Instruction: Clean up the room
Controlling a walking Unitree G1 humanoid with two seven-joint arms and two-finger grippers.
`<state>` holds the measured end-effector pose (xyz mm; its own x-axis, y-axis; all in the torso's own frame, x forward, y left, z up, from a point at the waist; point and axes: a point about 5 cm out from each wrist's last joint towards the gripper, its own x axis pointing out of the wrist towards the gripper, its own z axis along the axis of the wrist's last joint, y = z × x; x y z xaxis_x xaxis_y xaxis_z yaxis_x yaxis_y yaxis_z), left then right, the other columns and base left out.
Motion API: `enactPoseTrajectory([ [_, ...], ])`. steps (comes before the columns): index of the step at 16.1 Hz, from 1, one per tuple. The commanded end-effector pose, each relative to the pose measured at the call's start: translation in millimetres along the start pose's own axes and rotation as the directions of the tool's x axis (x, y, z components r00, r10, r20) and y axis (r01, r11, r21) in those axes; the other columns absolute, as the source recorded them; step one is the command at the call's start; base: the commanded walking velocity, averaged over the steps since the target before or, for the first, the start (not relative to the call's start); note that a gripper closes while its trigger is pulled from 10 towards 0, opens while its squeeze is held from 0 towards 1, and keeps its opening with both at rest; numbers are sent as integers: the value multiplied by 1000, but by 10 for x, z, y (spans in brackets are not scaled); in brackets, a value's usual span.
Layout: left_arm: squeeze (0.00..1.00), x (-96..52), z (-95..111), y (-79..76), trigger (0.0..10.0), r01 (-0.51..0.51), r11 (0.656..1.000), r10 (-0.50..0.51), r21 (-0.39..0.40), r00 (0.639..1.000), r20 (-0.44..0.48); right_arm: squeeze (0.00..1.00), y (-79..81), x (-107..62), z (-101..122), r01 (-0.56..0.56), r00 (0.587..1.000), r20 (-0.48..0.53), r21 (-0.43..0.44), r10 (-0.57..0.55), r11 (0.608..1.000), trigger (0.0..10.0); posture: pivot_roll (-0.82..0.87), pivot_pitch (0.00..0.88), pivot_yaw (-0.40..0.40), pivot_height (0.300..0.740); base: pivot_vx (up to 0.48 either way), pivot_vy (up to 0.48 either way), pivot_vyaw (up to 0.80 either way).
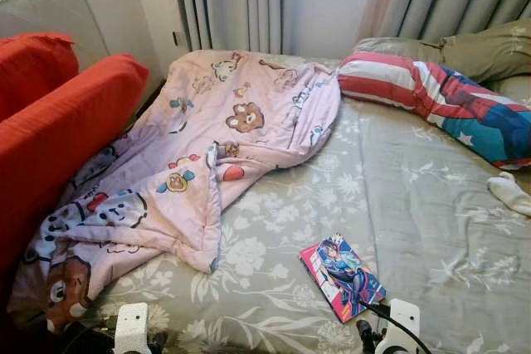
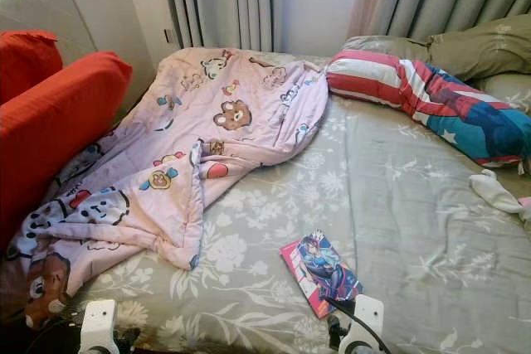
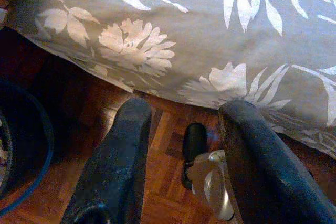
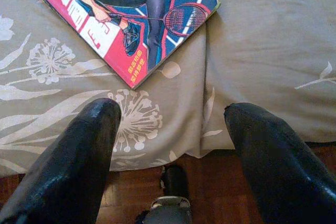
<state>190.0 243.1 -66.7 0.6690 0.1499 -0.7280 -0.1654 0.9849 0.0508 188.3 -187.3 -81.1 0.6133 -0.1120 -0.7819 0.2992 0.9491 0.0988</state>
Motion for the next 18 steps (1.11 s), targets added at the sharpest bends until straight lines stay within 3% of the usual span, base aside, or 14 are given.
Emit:
enactPoseTrajectory([
  [1,0,4,2,-19,10000,5,1000,-5,10,1000,-2,0,-5,-5,-26,3,1000,-6,3,-3,1000,10000,153,0,1,740,0,0,0],
  [4,0,12,45,-22,10000,4,1000,-4,7,1000,15,0,-1,-3,-17,4,1000,-2,7,-4,1000,10000,151,0,2,740,0,0,0],
  [5,0,17,62,-35,10000,6,1000,-6,6,1000,23,0,-141,-14,-16,19,1000,-6,11,-19,1000,10000,148,0,3,740,0,0,0],
  [7,0,21,77,-48,10000,9,1000,-9,5,1000,29,0,-244,-37,-73,33,999,-27,20,-33,999,10000,148,0,3,740,246,0,0],
  [18,0,14,69,-16,10000,-15,1000,15,2,999,35,0,-362,-77,-179,43,997,-58,24,-41,999,10000,153,24,-4,740,210,0,0],
])
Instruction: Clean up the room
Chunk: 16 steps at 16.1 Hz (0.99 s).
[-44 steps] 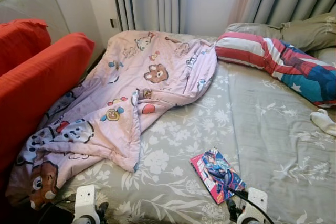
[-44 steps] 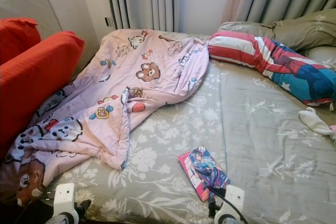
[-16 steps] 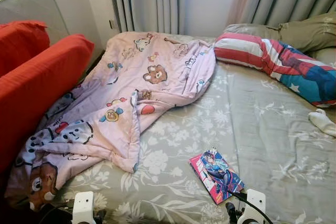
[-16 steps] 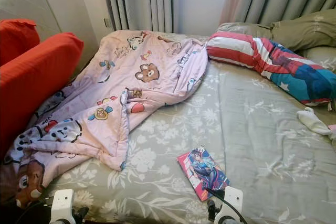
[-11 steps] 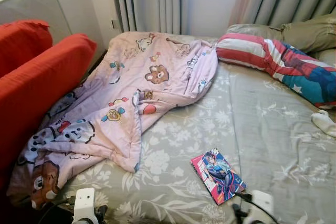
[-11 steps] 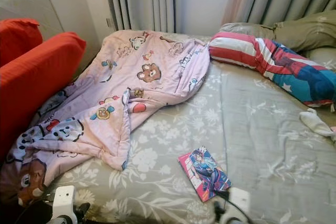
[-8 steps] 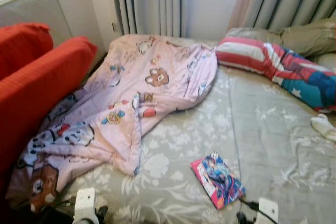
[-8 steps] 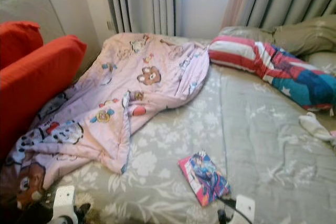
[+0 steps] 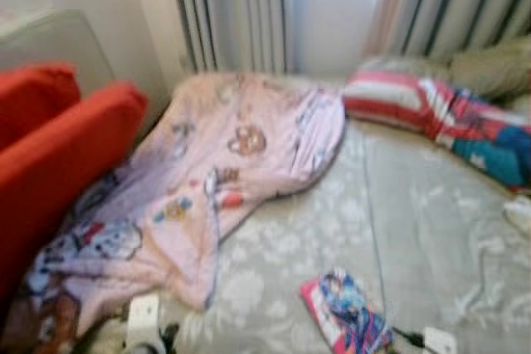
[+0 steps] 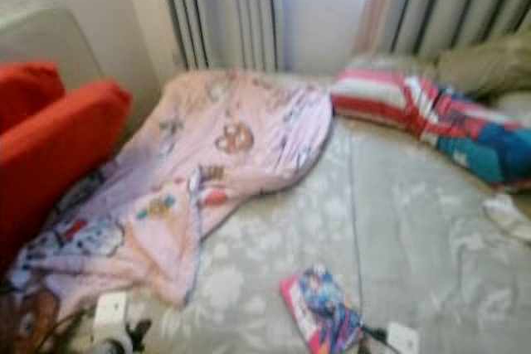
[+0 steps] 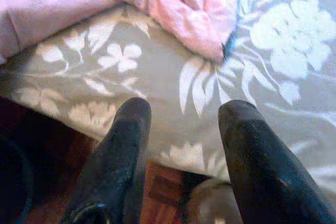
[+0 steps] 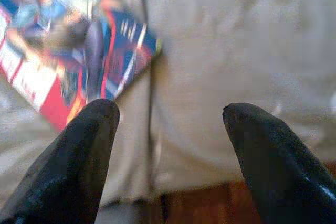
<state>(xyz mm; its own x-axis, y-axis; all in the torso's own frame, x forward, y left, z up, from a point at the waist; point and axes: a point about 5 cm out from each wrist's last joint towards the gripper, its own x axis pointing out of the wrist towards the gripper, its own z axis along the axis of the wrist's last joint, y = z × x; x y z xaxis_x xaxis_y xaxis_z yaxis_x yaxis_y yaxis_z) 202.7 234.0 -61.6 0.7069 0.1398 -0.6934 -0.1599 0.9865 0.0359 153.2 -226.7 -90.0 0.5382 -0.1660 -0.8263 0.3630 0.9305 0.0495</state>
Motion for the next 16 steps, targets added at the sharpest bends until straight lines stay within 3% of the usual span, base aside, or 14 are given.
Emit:
enactPoseTrajectory([
  [1,0,-25,-21,120,10000,-38,999,38,8,999,3,0,115,10,6,-38,999,8,0,38,999,10000,154,27,-3,740,0,0,0],
  [5,0,-6,346,272,10000,-79,997,80,-12,979,189,0,72,7,61,-46,998,50,3,45,999,10000,158,43,-7,740,0,0,0],
  [7,0,-27,575,280,10000,-51,999,49,-4,943,329,0,287,47,422,-95,977,187,-38,101,995,10000,162,61,-15,740,0,0,0],
  [9,0,-50,700,241,10000,-29,1000,26,1,909,416,0,321,39,592,-115,954,271,-57,126,992,10000,162,73,-18,740,0,0,0],
  [10,0,-67,790,198,10000,-14,1000,9,6,883,469,0,351,27,734,-135,931,337,-48,143,990,10000,162,77,-18,740,0,0,0],
  [11,0,-86,862,119,10000,16,1000,-24,20,857,514,0,443,-11,956,-166,878,444,-69,179,984,10000,161,84,-19,740,0,0,0],
  [13,0,-113,882,37,10000,47,998,-58,34,835,546,0,597,-95,1172,-180,791,561,-165,242,970,10000,152,93,-18,740,0,0,0],
  [16,0,-136,876,-46,10000,79,996,-88,40,822,563,0,696,-149,1205,-189,745,609,-200,273,961,10000,146,103,-19,740,0,0,0],
])
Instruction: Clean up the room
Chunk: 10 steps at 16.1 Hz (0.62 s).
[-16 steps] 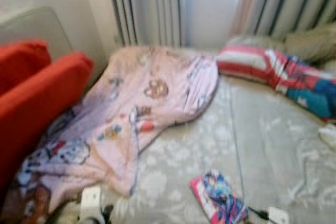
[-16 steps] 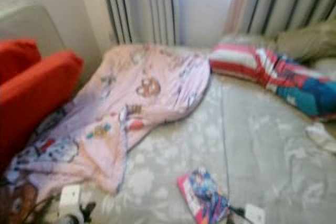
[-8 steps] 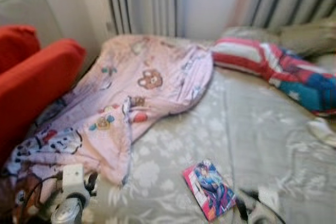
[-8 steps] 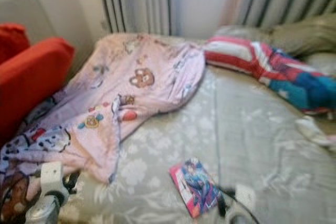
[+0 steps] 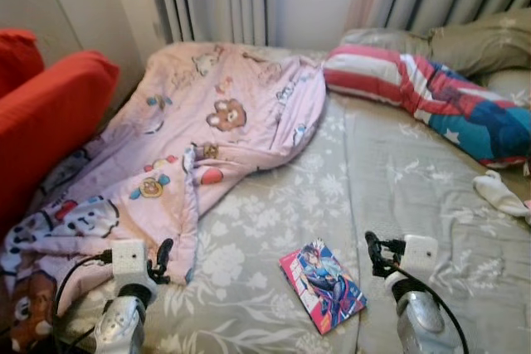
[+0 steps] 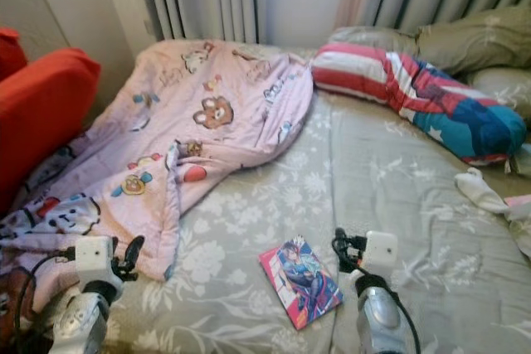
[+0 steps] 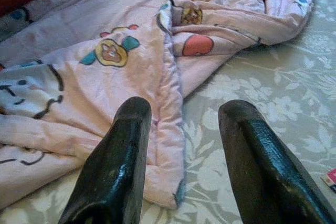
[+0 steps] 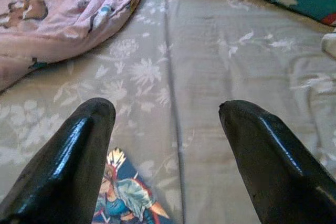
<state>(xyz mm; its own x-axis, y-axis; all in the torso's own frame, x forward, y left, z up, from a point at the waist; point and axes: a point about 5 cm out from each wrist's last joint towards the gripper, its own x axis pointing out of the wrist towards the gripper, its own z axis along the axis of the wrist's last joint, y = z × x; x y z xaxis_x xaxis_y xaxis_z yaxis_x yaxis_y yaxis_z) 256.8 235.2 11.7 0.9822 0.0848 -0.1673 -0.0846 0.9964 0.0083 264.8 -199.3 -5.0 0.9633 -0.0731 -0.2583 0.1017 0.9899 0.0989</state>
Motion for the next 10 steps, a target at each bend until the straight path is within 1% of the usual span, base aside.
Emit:
enactPoseTrajectory([
  [1,0,-16,-16,-16,10000,5,1000,-5,-4,1000,-3,0,31,-25,-21,-3,1000,9,-9,3,1000,10000,129,104,-18,740,0,0,0],
  [4,0,42,77,-90,10000,32,999,-32,-8,999,33,0,83,-30,15,-17,999,44,-44,19,999,10000,121,94,-13,740,0,0,0],
  [6,0,62,119,-100,10000,40,999,-40,-3,998,49,0,118,-26,33,-42,997,59,-43,45,998,10000,131,90,-17,740,0,0,0],
  [8,0,70,137,-100,10000,39,999,-39,-2,998,57,0,99,-23,20,-25,999,46,-31,26,999,10000,145,84,-22,740,0,0,0],
  [10,0,72,157,-93,10000,36,999,-36,-2,997,65,0,113,-16,11,-30,999,33,-29,31,999,10000,148,84,-24,740,0,0,0],
])
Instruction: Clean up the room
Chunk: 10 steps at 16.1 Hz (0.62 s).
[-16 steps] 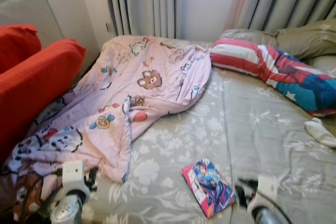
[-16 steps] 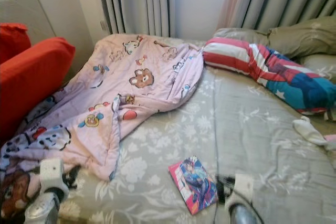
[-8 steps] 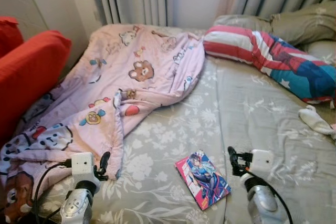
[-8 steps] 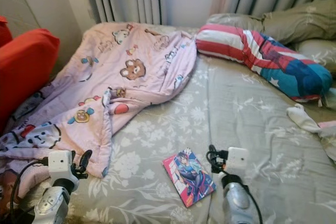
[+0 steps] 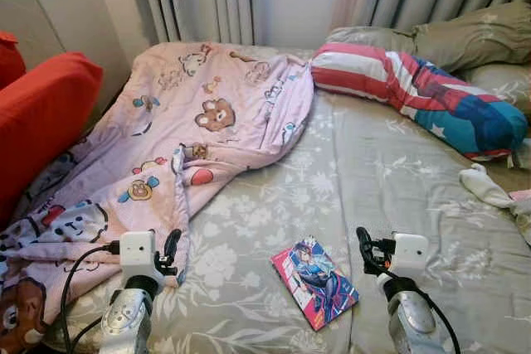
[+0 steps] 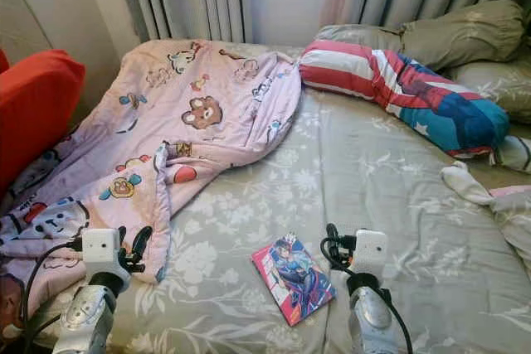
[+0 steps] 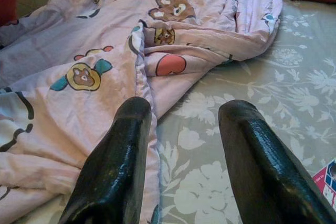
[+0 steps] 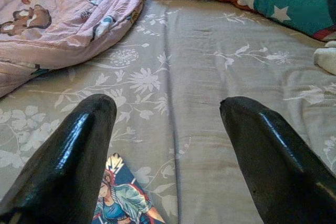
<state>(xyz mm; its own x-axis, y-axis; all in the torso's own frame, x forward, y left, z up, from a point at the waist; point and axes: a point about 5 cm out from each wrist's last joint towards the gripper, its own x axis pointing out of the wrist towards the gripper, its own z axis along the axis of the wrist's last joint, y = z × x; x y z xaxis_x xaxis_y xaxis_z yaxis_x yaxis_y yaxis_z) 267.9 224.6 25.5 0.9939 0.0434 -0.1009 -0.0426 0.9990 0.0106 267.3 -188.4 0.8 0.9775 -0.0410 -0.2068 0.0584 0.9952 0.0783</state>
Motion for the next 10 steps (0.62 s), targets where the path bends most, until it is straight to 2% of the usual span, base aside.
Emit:
enactPoseTrajectory([
  [1,0,-9,10,19,10000,-3,1000,3,-11,1000,2,0,45,-11,-52,-26,999,-33,8,26,1000,10000,152,81,-26,740,0,0,0],
  [6,0,-27,-3,-36,10000,21,1000,-21,-14,1000,1,0,90,-40,-125,-61,995,-74,13,62,998,10000,157,61,-24,696,0,0,0],
  [10,0,-30,3,-59,10000,35,999,-35,-15,999,1,0,56,-36,-123,-54,995,-79,19,55,998,10000,160,53,-20,692,0,0,0],
])
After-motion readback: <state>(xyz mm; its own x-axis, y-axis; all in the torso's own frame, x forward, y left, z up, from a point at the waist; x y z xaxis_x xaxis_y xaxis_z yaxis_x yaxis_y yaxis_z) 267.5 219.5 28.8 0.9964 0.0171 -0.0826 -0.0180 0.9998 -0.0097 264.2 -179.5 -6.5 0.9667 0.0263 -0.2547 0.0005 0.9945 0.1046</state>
